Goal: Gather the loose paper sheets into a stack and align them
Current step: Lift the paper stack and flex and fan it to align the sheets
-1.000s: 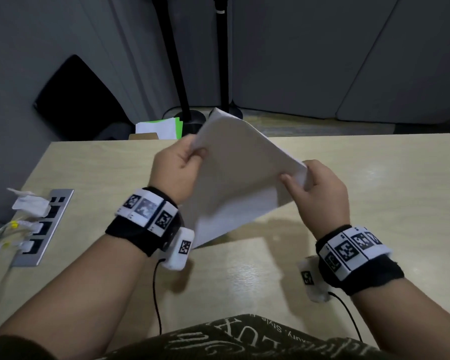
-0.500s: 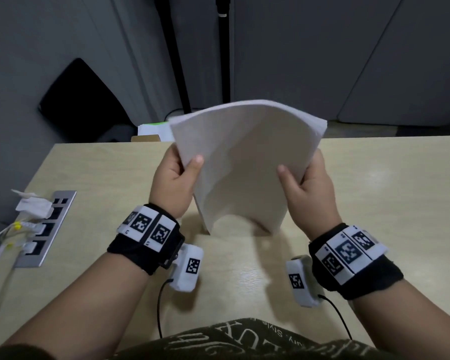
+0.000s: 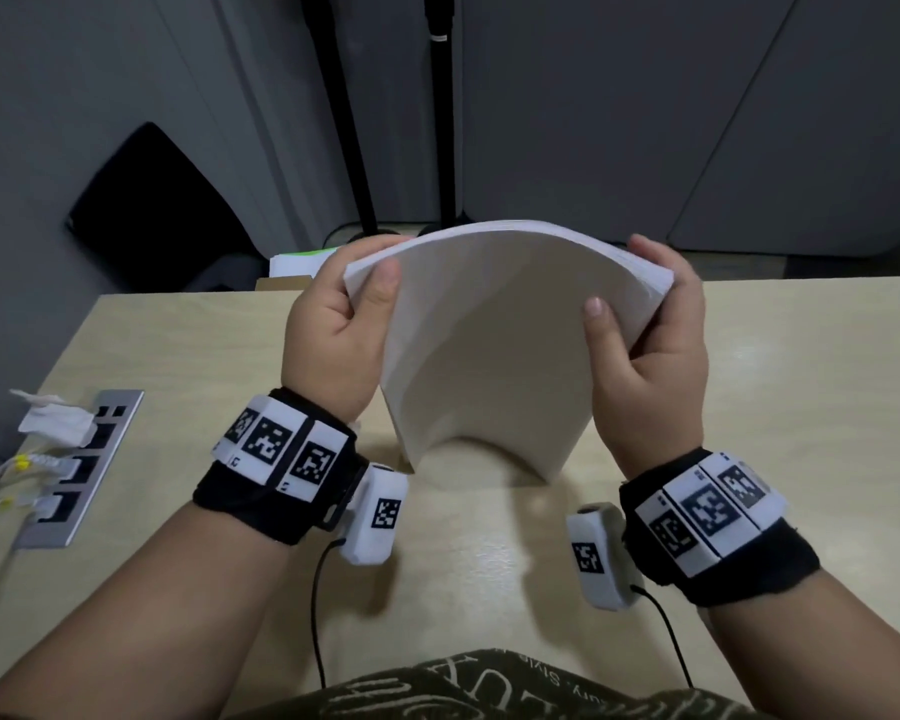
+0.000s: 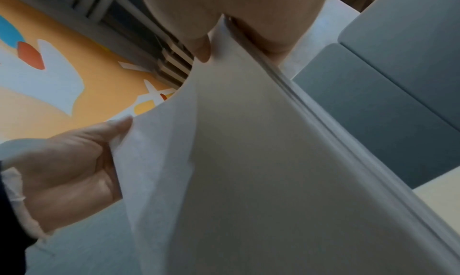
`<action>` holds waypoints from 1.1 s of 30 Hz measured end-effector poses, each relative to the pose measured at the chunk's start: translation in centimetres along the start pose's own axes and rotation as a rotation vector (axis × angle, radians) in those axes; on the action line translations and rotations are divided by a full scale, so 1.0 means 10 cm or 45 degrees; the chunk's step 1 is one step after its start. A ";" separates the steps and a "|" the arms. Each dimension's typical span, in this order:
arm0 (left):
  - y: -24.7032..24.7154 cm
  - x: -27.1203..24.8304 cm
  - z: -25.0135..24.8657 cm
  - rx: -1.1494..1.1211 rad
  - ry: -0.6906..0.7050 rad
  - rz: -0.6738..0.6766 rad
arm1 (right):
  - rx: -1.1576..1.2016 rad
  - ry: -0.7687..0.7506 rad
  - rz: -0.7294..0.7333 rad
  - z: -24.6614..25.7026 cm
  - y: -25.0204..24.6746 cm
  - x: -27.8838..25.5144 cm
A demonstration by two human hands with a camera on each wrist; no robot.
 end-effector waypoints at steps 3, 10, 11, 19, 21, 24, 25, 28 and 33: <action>0.05 -0.06 -0.06 0.138 0.050 -0.042 | -0.075 -0.139 0.055 0.10 0.06 0.00; 0.07 -0.17 -0.08 0.155 0.063 -0.112 | -0.027 -0.236 0.153 0.21 0.18 -0.08; 0.01 -0.14 -0.07 0.108 0.045 -0.103 | 0.012 -0.185 0.083 0.18 0.13 -0.07; 0.13 -0.10 0.54 0.121 -0.456 0.279 | -0.056 0.457 0.342 -0.33 0.19 -0.22; 0.09 -0.08 0.54 0.192 -0.443 0.161 | -0.028 0.482 0.345 -0.36 0.18 -0.26; -0.01 -0.03 0.39 0.063 -0.323 0.064 | 0.052 0.389 0.207 -0.21 0.11 -0.14; -0.03 -0.02 0.34 0.049 -0.291 0.076 | 0.074 0.385 0.170 -0.20 0.09 -0.10; -0.08 -0.04 0.46 0.066 -0.362 0.112 | 0.026 0.507 0.286 -0.35 0.14 -0.15; -0.05 -0.11 0.69 0.222 -0.526 0.123 | -0.122 0.568 0.455 -0.52 0.18 -0.28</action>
Point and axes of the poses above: each hand's wrist, its own x-axis towards the middle knuckle, its own y-axis out of the palm, z = x × y, the point moved 5 cm from there along x, towards the middle knuckle, and after that the axes turned 14 degrees about -y, right-handed, at the moved point
